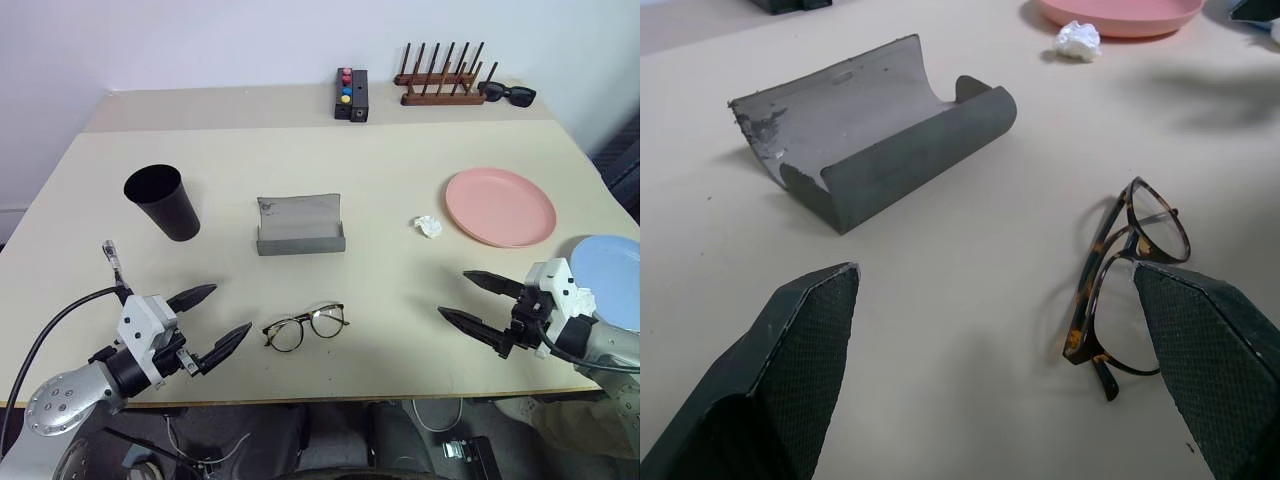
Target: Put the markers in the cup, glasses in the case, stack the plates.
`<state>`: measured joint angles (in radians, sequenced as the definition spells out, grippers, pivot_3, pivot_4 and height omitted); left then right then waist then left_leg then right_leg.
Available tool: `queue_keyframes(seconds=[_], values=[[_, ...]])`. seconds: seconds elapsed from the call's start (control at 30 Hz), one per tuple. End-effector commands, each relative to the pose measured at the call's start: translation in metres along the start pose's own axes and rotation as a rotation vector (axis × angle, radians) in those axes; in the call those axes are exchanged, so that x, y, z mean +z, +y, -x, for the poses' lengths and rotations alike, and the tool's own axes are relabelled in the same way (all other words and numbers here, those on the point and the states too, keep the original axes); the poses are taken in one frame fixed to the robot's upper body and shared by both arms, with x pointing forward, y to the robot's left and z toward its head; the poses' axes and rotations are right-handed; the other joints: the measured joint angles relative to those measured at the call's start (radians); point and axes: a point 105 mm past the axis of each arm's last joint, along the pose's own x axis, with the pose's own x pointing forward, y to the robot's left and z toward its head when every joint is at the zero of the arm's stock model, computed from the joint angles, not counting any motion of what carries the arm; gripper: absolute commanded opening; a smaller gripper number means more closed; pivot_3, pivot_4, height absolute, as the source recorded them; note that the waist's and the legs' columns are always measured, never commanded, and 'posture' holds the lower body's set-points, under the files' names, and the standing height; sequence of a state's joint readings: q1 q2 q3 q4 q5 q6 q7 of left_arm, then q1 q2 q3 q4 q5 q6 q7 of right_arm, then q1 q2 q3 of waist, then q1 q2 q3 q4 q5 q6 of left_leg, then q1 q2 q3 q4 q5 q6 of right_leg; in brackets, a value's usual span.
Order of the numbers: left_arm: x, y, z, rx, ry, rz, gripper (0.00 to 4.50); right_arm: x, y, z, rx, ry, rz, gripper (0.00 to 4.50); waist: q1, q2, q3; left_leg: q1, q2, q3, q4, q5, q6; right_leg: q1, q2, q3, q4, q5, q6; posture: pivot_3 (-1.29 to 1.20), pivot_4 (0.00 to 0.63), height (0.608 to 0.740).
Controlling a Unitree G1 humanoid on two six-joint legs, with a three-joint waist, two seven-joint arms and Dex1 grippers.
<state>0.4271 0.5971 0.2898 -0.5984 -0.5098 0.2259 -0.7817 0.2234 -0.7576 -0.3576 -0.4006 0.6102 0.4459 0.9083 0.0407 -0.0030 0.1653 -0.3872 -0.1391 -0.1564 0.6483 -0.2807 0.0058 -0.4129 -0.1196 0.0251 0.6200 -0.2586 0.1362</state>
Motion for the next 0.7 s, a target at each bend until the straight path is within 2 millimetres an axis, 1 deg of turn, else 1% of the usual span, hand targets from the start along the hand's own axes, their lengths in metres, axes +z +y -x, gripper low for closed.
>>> queue_keyframes(seconds=[0.03, 0.37, 0.57, 0.7], values=[[0.005, -0.002, 0.002, -0.002, -0.020, -0.025, 4.50, 0.007, 0.002, 0.001, 0.009, -0.021, 0.031, 4.47, 0.000, 0.000, 0.000, 0.000, 0.000, 0.000, 0.000, 0.000, 0.000, 0.000, 0.000, 0.000, 0.000, 0.000, 0.000, 0.00, 0.150, 0.740], [0.006, -0.001, -0.004, -0.003, -0.038, -0.022, 4.50, 0.014, 0.001, -0.003, 0.008, -0.030, 0.041, 4.47, 0.000, 0.000, 0.000, 0.000, 0.000, 0.000, 0.000, 0.000, 0.000, 0.000, 0.000, 0.000, 0.000, 0.000, 0.000, 0.00, 0.150, 0.740], [0.007, 0.000, -0.008, -0.019, -0.042, -0.026, 4.50, 0.010, -0.006, 0.000, -0.006, -0.021, 0.045, 4.47, 0.000, 0.000, 0.000, 0.000, 0.000, 0.000, 0.000, 0.000, 0.000, 0.000, 0.000, 0.000, 0.000, 0.000, 0.000, 0.00, 0.150, 0.740], [0.007, 0.001, -0.009, -0.019, -0.045, -0.029, 4.50, 0.010, -0.014, 0.003, -0.018, -0.014, 0.055, 4.47, 0.000, 0.000, 0.000, 0.000, 0.000, 0.000, 0.000, 0.000, 0.000, 0.000, 0.000, 0.000, 0.000, 0.000, 0.000, 0.00, 0.150, 0.740]])
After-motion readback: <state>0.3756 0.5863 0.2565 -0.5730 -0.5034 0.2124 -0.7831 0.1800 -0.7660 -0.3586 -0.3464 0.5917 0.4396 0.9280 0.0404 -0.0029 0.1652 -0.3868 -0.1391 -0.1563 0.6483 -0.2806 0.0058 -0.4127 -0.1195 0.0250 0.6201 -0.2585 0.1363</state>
